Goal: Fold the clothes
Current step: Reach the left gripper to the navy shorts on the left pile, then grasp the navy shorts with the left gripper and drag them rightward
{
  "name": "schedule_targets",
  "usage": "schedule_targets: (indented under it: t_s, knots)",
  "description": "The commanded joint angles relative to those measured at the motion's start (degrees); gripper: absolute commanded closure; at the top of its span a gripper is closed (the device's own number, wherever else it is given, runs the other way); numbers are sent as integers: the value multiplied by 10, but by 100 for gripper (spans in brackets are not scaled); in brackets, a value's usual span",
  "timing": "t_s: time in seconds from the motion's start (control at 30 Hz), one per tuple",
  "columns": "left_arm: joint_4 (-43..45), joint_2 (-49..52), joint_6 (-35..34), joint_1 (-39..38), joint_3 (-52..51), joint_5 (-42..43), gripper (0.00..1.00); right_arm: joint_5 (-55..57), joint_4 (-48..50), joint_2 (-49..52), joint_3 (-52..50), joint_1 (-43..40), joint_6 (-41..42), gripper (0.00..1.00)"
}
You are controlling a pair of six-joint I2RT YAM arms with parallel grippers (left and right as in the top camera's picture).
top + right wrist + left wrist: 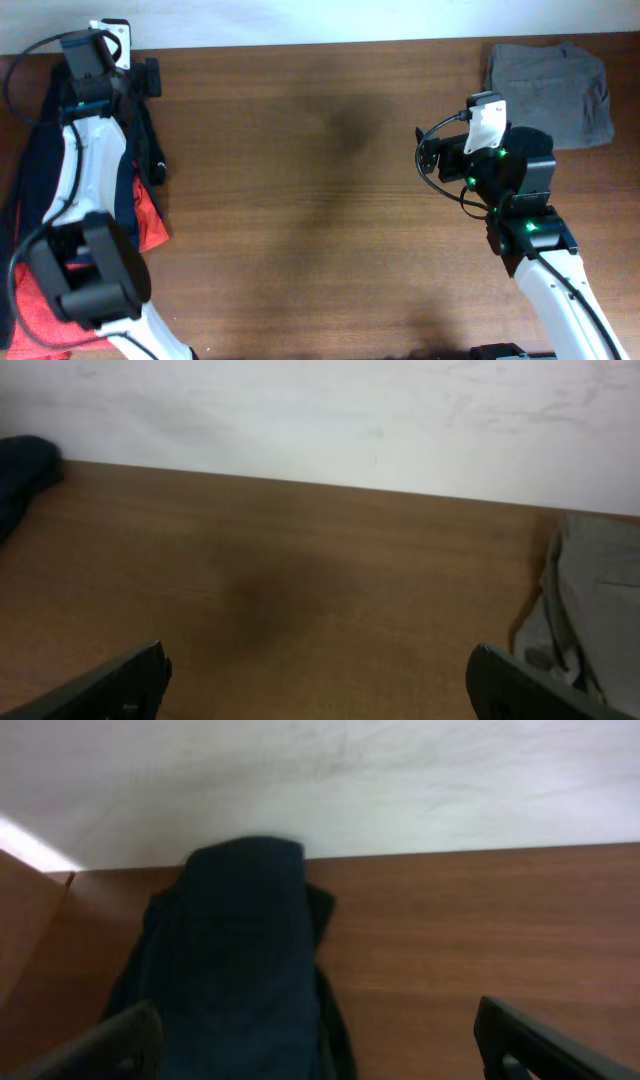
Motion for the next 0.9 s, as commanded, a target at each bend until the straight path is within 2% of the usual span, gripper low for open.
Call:
schedule_targets:
  t_s: [0.0, 0.23, 0.27, 0.33, 0.43, 0.6, 0.73, 0.87]
  knots:
    - [8, 70, 16, 3, 55, -26, 2, -15, -4, 12, 12, -2, 3, 1]
    - [56, 155, 16, 3, 81, -73, 11, -15, -17, 18, 12, -2, 3, 1]
    - [63, 163, 16, 3, 81, -78, 17, -15, -17, 18, 12, -2, 3, 1]
    - [69, 181, 16, 3, 81, -82, 23, -15, -17, 18, 12, -2, 3, 0]
    - [75, 200, 16, 4, 81, -105, 27, -15, -20, 18, 12, -2, 3, 0]
    - [81, 225, 15, 9, 81, -156, 40, -15, -29, 18, 11, -2, 3, 1]
    - [81, 239, 13, 13, 81, -157, 43, -15, -29, 18, 11, -2, 3, 0]
    - [86, 262, 13, 14, 81, -210, 44, -15, -29, 18, 11, -2, 3, 0]
